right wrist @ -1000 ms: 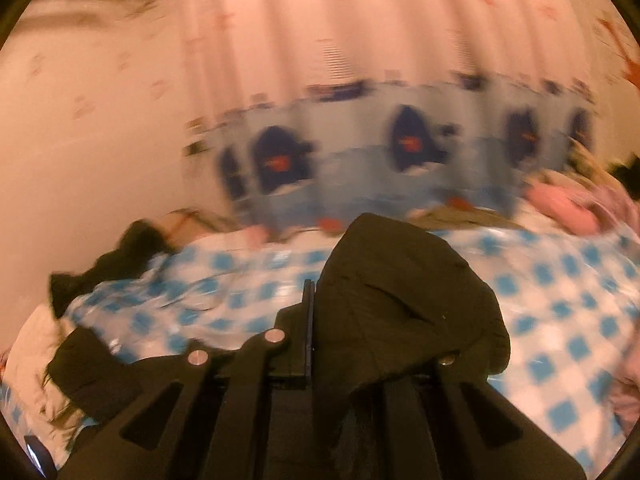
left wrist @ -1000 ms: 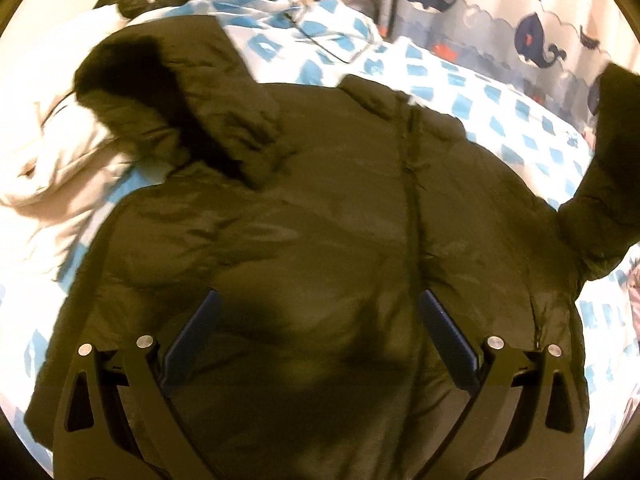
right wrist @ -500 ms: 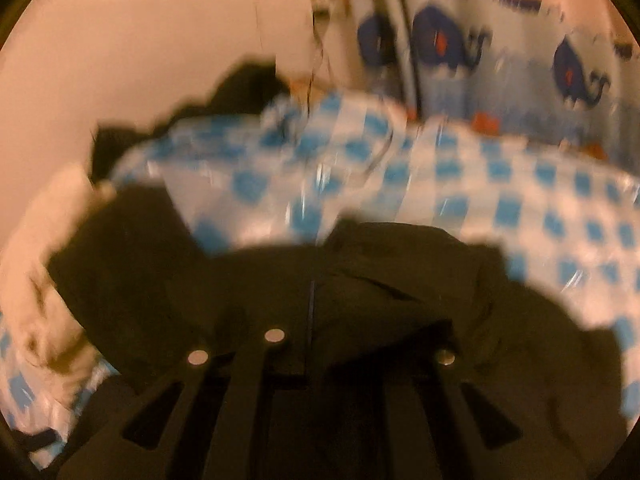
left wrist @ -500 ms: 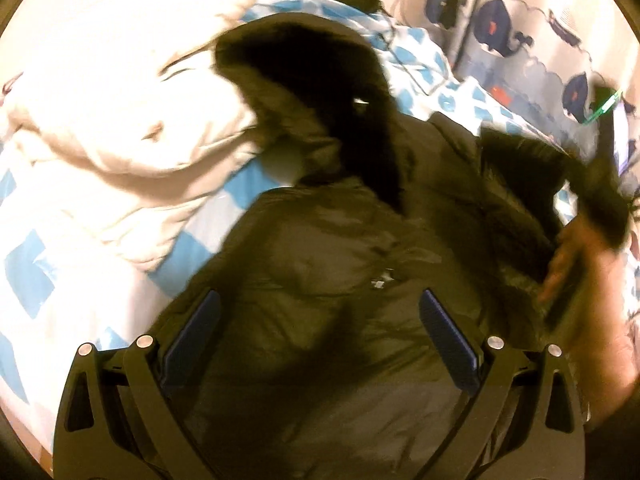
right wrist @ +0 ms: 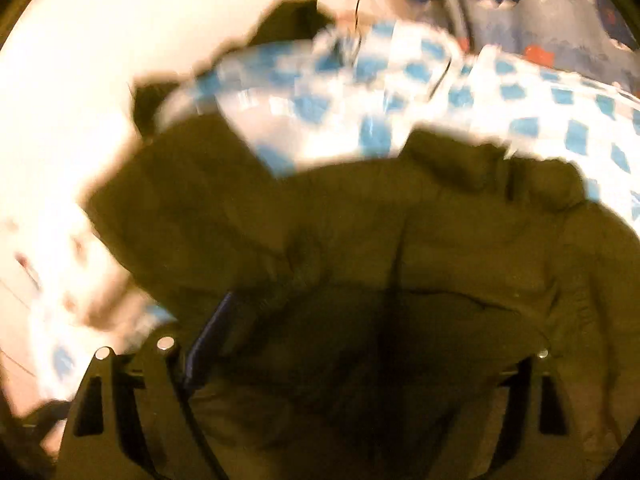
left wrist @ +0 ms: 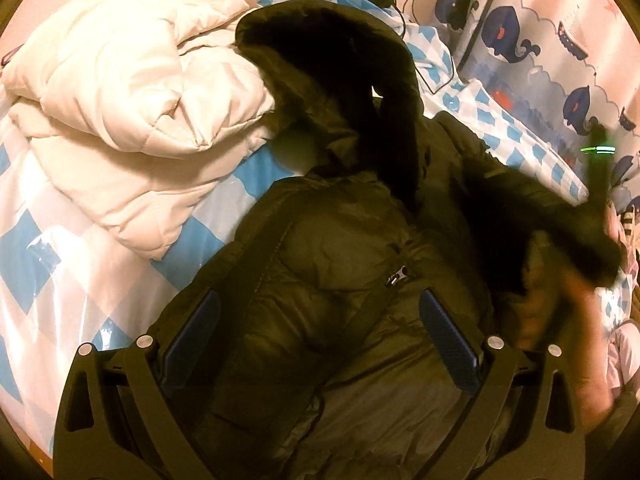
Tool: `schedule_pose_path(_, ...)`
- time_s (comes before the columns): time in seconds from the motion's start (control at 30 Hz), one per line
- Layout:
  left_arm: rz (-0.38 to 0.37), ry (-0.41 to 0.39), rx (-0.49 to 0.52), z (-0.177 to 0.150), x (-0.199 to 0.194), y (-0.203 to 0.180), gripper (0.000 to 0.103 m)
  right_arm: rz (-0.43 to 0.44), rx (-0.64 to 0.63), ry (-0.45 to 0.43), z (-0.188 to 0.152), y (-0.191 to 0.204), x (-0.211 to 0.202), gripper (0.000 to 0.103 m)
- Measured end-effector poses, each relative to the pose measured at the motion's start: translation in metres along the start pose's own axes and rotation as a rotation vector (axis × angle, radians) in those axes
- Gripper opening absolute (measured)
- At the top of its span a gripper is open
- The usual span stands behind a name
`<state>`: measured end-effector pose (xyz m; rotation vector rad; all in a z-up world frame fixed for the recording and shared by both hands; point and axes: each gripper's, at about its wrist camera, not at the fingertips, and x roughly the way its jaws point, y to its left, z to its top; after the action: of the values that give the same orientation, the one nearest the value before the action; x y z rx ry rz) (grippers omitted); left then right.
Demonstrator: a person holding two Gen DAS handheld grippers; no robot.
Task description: Fold large clothes
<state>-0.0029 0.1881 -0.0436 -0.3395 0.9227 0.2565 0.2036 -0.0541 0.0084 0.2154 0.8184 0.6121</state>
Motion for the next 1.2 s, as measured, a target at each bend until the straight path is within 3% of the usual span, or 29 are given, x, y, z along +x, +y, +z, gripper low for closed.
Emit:
schedule_pose_path(0.1,-0.002,0.002,-0.002,-0.001,0.000,-0.001,0.095,-0.046,0.053,-0.083,0.008,-0.032,-0.050,0.084)
schedule_pose_path(0.27,0.003,0.011,0.011,-0.003,0.004,-0.007,0.095,-0.293,0.237,-0.134,-0.008,-0.133,-0.122,0.085)
schedule_pose_path(0.4,0.008,0.013,0.039,-0.005,0.008,-0.020,0.095,-0.312,0.386,-0.144,-0.030,-0.187,-0.135,0.085)
schedule_pose_path(0.5,0.014,0.026,0.055,-0.007,0.014,-0.030,0.095,-0.264,0.337,-0.123,-0.020,-0.174,-0.109,0.085)
schedule_pose_path(0.63,0.017,0.027,0.071,-0.009,0.018,-0.040,0.095,-0.117,0.334,-0.023,-0.001,-0.140,-0.038,0.085)
schedule_pose_path(0.73,0.021,0.032,0.073,-0.008,0.021,-0.040,0.095,0.081,0.390,0.066,0.008,-0.110,0.014,0.085)
schedule_pose_path(0.83,0.014,0.037,0.054,-0.006,0.021,-0.034,0.095,0.294,0.349,0.026,0.021,-0.074,0.023,0.085)
schedule_pose_path(0.9,0.012,0.028,0.047,-0.003,0.019,-0.032,0.095,0.349,0.318,-0.034,0.027,-0.063,0.009,0.085)
schedule_pose_path(0.97,0.006,0.023,0.033,-0.002,0.016,-0.027,0.095,0.285,0.317,-0.073,0.027,-0.066,-0.008,0.087)
schedule_pose_path(1.07,-0.007,0.030,0.019,-0.003,0.015,-0.023,0.095,0.101,0.387,-0.082,0.007,-0.097,-0.024,0.089)
schedule_pose_path(1.13,-0.016,0.025,0.023,-0.003,0.012,-0.022,0.095,0.024,0.458,-0.007,-0.004,-0.116,-0.010,0.089)
schedule_pose_path(1.2,-0.015,0.019,0.026,-0.003,0.010,-0.020,0.095,0.021,0.558,0.037,-0.010,-0.129,0.006,0.089)
